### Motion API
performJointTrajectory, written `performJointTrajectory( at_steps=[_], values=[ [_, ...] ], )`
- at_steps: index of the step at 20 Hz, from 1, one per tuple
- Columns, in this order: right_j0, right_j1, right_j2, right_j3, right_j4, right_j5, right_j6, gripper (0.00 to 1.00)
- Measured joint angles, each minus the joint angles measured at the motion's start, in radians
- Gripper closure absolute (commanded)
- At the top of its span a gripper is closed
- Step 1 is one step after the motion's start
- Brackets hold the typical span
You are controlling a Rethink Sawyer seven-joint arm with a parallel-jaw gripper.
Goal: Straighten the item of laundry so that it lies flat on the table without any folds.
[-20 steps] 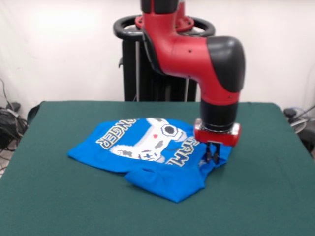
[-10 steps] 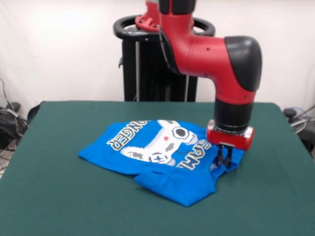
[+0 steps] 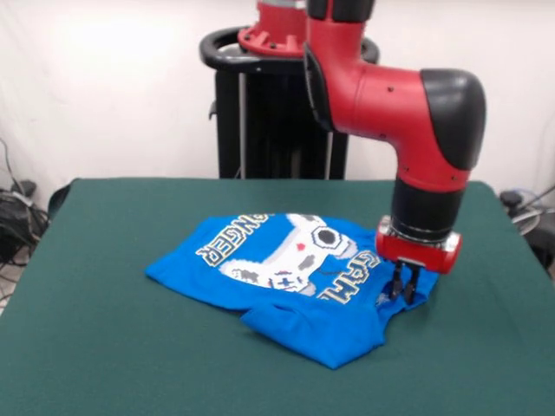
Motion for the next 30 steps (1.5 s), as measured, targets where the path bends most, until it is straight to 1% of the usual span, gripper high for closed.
performJointTrajectory(
  at_steps=[1,5,8,12,15,18,19,22,23,30],
  values=[
    [0.031,0.011,-0.029,-0.022,0.031,0.027,0.000,1.00],
    [0.091,0.039,-0.087,-0.075,0.084,0.075,0.000,1.00],
    [0.117,0.058,-0.114,-0.111,0.102,0.098,0.000,1.00],
    [0.157,0.097,-0.163,-0.195,0.123,0.150,0.000,1.00],
    [0.183,0.145,-0.216,-0.303,0.128,0.240,0.000,1.00],
    [0.184,0.184,-0.246,-0.398,0.128,0.334,0.000,1.00],
    [0.183,0.206,-0.260,-0.454,0.127,0.387,0.000,1.00],
    [0.180,0.230,-0.270,-0.519,0.127,0.448,0.004,1.00],
    [0.180,0.254,-0.278,-0.579,0.129,0.489,0.011,1.00],
    [0.181,0.307,-0.297,-0.706,0.134,0.512,0.061,1.00]
  ],
)
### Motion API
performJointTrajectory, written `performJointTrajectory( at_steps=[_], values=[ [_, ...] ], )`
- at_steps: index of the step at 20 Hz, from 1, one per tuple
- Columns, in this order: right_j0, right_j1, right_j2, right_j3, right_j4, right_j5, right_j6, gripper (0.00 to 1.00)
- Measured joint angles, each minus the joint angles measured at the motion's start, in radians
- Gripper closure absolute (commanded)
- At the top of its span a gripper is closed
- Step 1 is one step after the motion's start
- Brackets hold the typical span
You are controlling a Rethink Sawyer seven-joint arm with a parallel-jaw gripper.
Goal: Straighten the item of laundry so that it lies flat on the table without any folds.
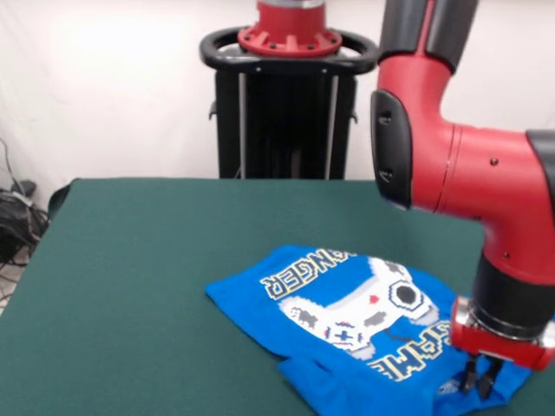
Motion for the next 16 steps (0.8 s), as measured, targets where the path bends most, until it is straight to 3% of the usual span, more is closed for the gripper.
performJointTrajectory(
  at_steps=[5,6,11,16],
  values=[
    [0.004,0.002,-0.016,-0.010,-0.001,0.000,0.048,1.00],
    [0.005,-0.007,-0.031,-0.006,-0.001,0.000,0.083,0.00],
    [0.004,-0.023,-0.036,0.007,-0.001,0.000,0.099,0.00],
    [0.003,-0.101,-0.066,0.076,-0.003,0.038,0.108,0.00]
  ],
)
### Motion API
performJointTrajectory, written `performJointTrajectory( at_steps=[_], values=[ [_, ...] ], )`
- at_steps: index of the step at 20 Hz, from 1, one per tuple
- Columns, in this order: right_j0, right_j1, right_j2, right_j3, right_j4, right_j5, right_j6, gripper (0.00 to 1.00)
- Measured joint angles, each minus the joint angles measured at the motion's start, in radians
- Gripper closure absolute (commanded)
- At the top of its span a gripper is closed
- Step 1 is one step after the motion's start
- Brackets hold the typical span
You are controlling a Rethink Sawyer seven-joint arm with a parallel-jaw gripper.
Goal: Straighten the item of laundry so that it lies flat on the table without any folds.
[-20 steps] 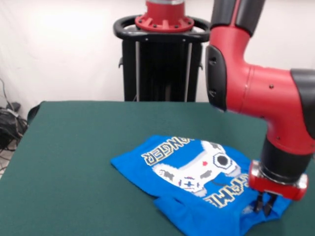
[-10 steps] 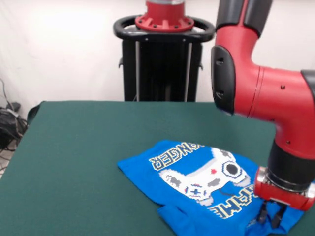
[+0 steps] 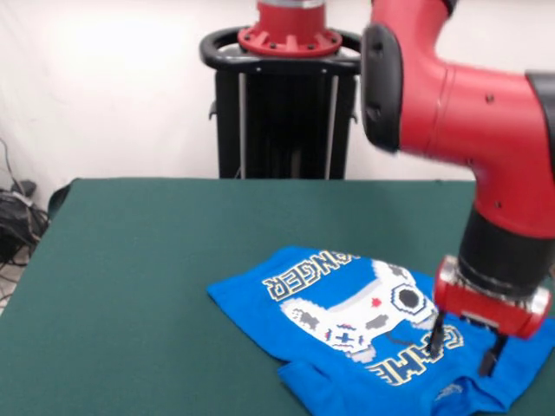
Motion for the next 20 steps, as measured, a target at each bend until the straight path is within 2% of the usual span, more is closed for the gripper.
performJointTrajectory(
  at_steps=[7,13,16,20],
  values=[
    [-0.006,-0.110,-0.025,0.084,-0.041,0.075,0.000,0.00],
    [-0.013,-0.191,-0.025,0.188,-0.073,0.074,0.000,0.00],
    [-0.021,-0.238,-0.025,0.279,-0.093,0.051,0.000,0.00],
    [-0.026,-0.260,-0.025,0.344,-0.116,0.012,0.000,0.00]
  ],
)
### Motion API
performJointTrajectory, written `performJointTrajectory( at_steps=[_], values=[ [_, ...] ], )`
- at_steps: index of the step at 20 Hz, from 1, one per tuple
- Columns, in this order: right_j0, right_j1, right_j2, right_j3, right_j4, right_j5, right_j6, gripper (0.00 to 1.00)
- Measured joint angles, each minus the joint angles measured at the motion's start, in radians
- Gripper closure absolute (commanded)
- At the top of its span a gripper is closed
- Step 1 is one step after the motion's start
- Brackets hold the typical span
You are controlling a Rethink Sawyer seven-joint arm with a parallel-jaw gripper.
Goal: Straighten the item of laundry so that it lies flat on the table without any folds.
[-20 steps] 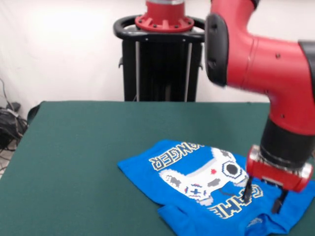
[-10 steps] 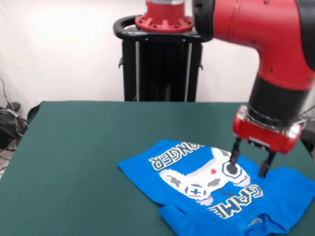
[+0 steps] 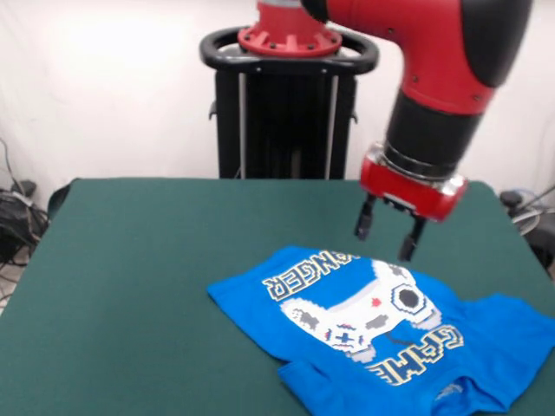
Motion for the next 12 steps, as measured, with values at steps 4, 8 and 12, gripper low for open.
performJointTrajectory(
  at_steps=[4,8,12],
  values=[
    [-0.021,-0.013,0.003,0.085,-0.055,-0.122,0.000,0.00],
    [-0.066,-0.013,0.028,0.130,-0.110,-0.270,0.000,0.00],
    [-0.126,-0.008,0.055,0.156,-0.161,-0.427,0.000,0.00]
  ],
)
